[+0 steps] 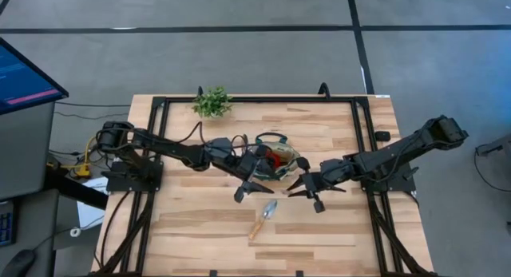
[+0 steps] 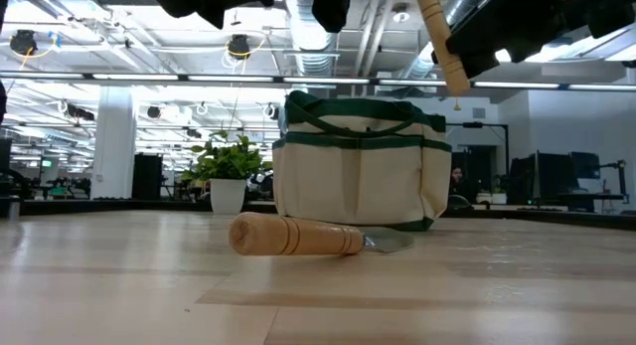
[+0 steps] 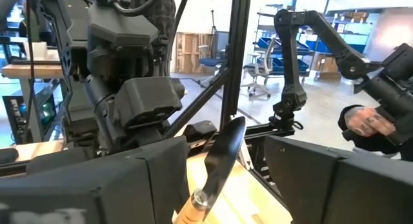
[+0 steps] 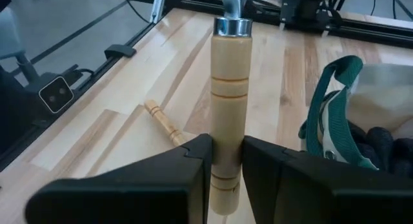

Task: Pick & Place Garden tools in Gardening bag
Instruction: Put the trowel into the gardening bag

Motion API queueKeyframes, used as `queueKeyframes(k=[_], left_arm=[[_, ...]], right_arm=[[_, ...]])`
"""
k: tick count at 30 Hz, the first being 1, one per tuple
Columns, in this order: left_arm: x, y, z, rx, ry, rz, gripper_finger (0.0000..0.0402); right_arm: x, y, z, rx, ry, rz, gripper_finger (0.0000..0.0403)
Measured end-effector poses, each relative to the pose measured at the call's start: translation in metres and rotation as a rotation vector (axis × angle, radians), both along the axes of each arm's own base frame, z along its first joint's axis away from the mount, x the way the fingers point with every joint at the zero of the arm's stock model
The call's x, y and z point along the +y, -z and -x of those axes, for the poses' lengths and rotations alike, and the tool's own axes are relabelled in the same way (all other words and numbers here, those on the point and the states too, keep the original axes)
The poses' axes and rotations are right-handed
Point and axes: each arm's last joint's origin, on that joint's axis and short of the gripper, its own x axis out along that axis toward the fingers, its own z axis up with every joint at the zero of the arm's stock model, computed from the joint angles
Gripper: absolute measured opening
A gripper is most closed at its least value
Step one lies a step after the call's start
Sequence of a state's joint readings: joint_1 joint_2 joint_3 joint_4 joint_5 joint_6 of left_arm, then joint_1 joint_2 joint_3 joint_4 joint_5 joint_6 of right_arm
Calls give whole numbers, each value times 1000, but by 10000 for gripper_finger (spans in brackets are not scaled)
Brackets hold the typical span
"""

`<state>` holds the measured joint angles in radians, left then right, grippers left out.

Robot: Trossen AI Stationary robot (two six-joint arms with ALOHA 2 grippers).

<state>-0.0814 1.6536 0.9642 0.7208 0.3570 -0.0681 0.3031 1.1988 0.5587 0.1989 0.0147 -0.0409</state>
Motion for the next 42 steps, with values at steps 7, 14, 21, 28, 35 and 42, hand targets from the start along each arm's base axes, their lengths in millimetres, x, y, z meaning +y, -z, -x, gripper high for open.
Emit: queueKeyframes(k=[7, 14, 21, 28, 35, 42], left_arm=[[0, 4, -2, 16, -1, 7, 181], [0, 5, -3, 13, -13, 10, 173], [0, 13, -11, 20, -20, 22, 167], [0, 13, -22, 13, -25, 25, 145], [0, 10, -21, 7, -21, 25, 99], [0, 10, -21, 6, -18, 25, 47]], right_arm=[[-1, -1, -1, -10, 1, 7, 51], [-1, -2, -1, -24, 1, 3, 51], [-1, -2, -1, -29, 7, 8, 51], [-1, -2, -1, -29, 9, 9, 51], [-1, -2, -1, -27, 9, 12, 51], [-1, -2, -1, -27, 10, 16, 51]])
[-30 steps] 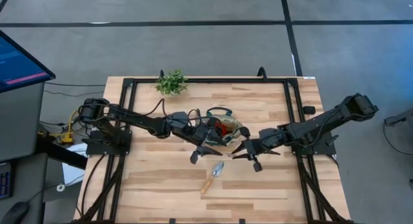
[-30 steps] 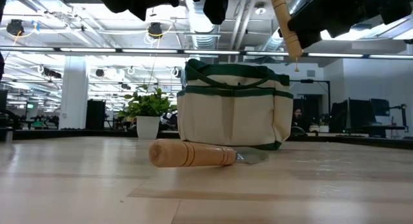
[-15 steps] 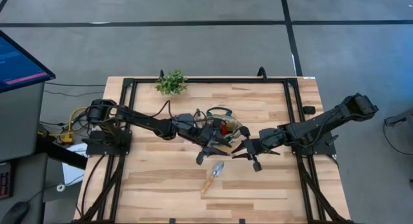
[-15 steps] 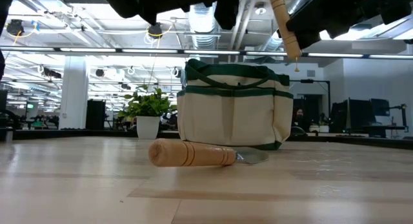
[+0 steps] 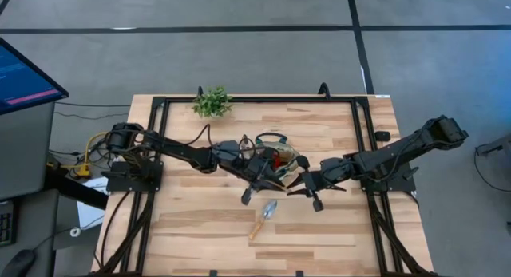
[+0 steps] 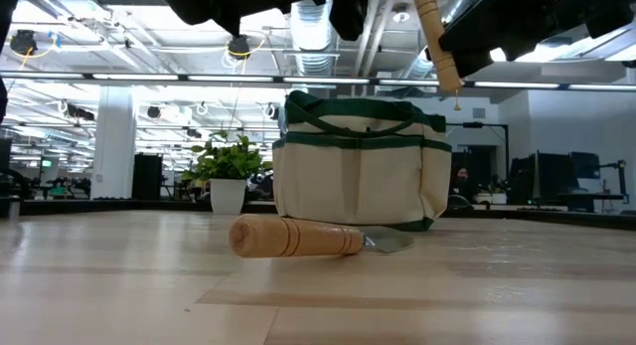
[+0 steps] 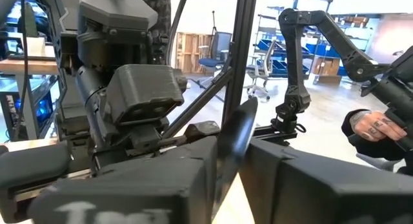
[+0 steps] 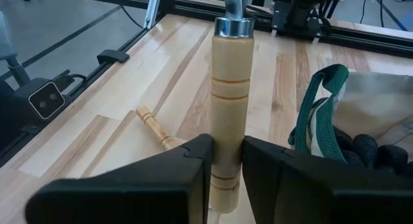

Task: Pick & Place Garden tools in Gardening bag
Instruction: Put the trowel into the gardening bag

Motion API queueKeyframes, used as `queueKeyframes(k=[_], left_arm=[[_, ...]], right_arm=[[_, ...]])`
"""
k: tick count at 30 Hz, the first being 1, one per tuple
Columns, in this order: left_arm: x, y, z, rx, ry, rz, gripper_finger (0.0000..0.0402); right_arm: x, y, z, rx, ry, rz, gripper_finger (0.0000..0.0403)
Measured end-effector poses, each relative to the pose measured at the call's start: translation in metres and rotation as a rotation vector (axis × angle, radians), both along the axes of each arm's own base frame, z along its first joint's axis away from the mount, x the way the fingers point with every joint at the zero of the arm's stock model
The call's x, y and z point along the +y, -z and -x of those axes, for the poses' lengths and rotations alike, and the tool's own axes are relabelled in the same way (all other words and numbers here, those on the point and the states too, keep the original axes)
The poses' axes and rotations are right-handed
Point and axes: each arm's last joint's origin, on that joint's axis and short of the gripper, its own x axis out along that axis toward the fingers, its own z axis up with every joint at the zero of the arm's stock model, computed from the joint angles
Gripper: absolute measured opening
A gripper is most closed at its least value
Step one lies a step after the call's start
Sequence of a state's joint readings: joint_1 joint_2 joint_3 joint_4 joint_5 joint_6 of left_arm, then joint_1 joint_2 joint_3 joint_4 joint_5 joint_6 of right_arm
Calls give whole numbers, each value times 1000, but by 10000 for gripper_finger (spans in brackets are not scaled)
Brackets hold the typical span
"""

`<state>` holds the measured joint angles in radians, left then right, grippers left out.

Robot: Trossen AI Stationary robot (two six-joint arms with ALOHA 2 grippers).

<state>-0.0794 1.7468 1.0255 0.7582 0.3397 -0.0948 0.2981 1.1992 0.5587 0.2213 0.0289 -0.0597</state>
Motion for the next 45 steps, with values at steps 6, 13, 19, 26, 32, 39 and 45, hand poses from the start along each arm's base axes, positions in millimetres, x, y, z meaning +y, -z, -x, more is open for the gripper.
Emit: queueKeyframes(k=[6, 13, 19, 26, 32, 39, 45], left_arm=[[0, -1, 0, -8, 16, -9, 7], [1, 0, 0, 0, 14, -3, 1], [8, -3, 1, 3, -6, 18, 1], [25, -4, 7, 125, -206, -14, 1], [29, -2, 7, 150, -322, -28, 1], [31, -2, 7, 148, -401, -31, 1], [32, -5, 8, 144, -422, -33, 1]], right_arm=[[0, 0, 0, -2, 0, -9, 51], [1, -1, 0, -2, -4, -7, 153], [-2, -4, 8, 32, 14, -29, 238], [-11, -16, 33, 120, 84, -118, 236], [-17, -23, 52, 131, 192, -58, 163], [-19, -23, 56, 137, 196, -12, 15], [-19, -22, 55, 144, 198, 1, 31]])
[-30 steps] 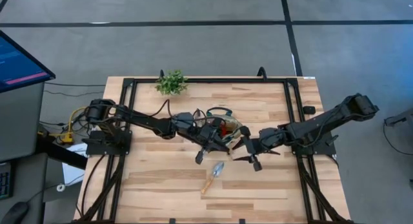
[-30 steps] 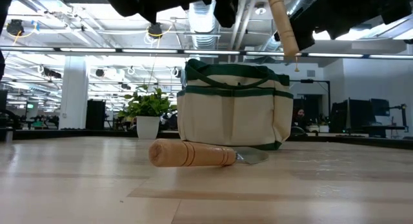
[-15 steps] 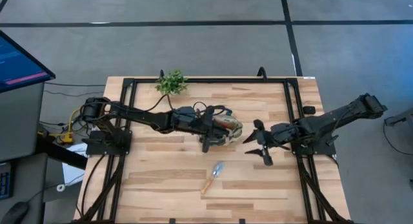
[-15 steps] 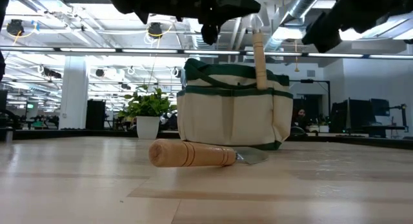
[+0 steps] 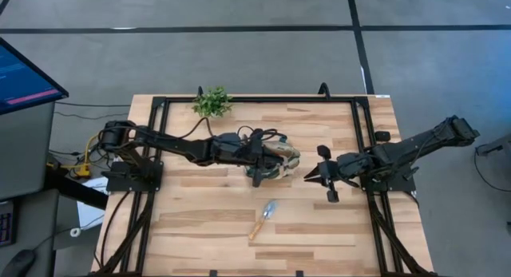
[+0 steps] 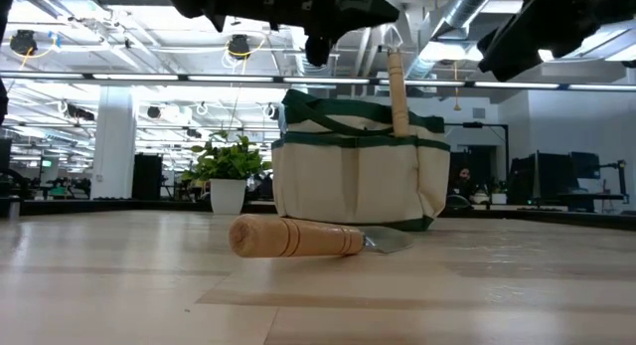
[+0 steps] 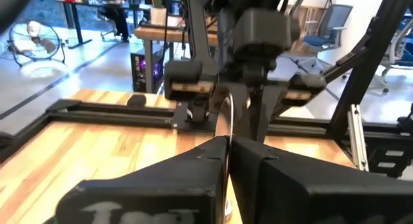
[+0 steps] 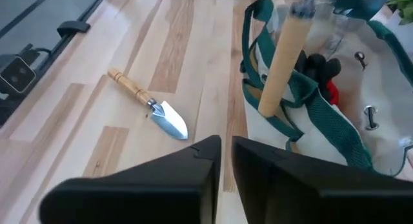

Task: Pick & Place Garden tools in Gardening bag
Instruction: Put the trowel into the gardening bag

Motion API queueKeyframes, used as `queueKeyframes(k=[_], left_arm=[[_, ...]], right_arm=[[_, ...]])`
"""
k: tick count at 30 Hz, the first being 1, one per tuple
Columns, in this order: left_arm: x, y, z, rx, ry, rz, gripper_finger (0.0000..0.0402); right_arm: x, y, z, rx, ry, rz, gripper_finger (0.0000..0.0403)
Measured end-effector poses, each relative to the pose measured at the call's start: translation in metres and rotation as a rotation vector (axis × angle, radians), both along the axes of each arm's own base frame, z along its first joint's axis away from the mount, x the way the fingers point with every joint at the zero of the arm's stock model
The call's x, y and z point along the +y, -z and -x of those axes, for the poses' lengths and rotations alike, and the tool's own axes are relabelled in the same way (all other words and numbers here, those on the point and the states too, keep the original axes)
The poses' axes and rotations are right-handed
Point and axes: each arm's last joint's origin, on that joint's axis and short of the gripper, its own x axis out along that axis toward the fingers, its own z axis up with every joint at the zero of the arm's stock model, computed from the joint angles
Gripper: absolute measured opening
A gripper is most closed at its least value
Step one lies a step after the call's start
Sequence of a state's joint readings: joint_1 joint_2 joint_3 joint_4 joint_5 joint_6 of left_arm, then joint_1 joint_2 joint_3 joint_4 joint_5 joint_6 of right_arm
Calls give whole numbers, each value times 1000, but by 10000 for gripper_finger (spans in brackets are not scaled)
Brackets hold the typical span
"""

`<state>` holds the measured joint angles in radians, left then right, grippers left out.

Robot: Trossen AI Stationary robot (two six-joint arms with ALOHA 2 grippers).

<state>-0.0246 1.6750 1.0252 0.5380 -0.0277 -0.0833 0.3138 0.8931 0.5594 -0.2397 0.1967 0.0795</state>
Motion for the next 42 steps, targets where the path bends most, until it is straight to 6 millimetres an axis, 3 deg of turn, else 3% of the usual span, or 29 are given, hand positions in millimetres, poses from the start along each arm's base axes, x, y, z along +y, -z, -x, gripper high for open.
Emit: queueKeyframes(k=[9, 15, 23, 35, 42], left_arm=[[0, -11, 10, 37, -7, -13, 1], [-1, -7, 10, 71, -18, 24, 1], [-5, 18, 8, 133, -23, 79, 1], [-23, 13, 8, 74, 10, -43, 1], [-26, 10, 8, 45, 87, 53, 1]], right_arm=[[1, 7, -3, 45, 0, 15, 3], [2, 12, -7, 74, 0, 24, 1], [2, 14, -8, 78, 11, 34, 2], [2, 13, -9, 74, 8, 42, 1], [2, 13, -9, 75, 8, 42, 0]])
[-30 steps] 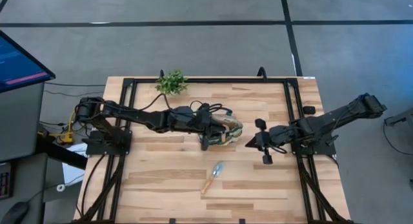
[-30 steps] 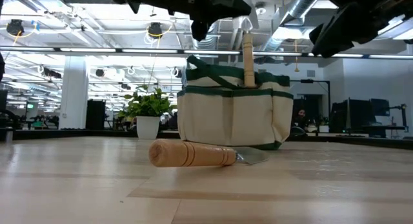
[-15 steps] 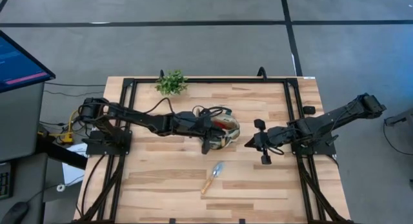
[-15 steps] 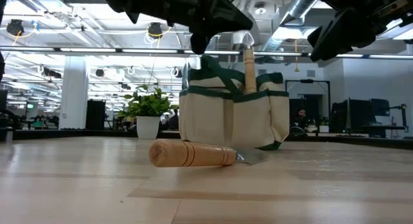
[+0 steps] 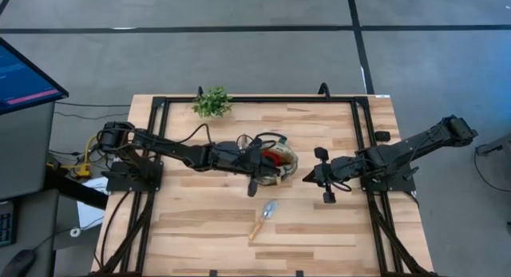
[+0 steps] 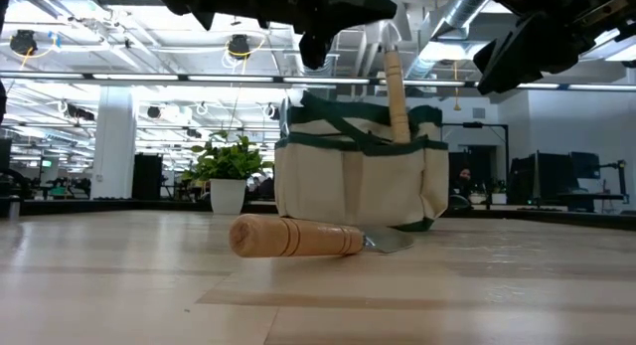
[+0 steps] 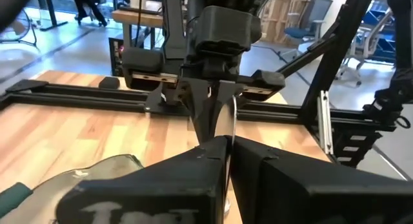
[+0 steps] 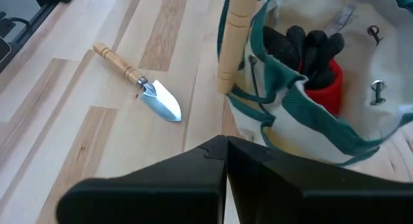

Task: Pick & Place Garden tools in Gardening bag
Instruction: Put the trowel into the gardening bag

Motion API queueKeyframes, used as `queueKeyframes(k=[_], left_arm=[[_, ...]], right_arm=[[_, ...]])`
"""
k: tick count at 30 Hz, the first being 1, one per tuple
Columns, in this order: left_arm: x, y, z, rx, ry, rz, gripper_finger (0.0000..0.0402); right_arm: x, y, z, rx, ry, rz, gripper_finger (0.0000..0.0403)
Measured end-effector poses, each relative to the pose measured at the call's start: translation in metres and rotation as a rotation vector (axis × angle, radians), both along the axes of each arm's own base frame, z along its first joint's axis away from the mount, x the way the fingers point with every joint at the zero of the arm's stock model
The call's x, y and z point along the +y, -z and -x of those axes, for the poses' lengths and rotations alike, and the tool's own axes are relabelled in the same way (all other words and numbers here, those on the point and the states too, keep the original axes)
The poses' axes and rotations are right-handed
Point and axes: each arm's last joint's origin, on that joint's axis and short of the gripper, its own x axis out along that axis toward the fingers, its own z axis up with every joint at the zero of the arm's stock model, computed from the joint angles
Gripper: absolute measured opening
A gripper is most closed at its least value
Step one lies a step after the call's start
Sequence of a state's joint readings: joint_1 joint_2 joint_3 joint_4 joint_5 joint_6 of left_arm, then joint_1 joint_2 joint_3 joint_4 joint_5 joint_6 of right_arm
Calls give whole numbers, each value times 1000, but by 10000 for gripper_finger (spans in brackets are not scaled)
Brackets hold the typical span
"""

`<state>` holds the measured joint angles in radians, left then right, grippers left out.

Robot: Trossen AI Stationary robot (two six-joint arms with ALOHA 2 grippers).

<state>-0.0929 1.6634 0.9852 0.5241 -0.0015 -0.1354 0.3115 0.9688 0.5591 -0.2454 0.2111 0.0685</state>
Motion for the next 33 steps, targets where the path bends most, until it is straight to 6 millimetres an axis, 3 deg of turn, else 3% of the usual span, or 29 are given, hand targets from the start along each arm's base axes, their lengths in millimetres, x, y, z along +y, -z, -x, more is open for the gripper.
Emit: queueKeyframes(k=[8, 16, 24, 33], left_arm=[[-1, -1, 0, -9, 16, 7, 1], [4, 0, 0, 1, -77, -43, 1], [15, 10, 2, 116, -179, -74, 1], [13, -17, 16, 57, -164, -86, 1]], right_arm=[[0, 0, 0, -1, 1, -1, 0], [0, 0, 0, -1, 1, -2, 0], [1, -2, -1, -21, 1, -9, 0], [1, -2, -1, -23, 1, -10, 0]])
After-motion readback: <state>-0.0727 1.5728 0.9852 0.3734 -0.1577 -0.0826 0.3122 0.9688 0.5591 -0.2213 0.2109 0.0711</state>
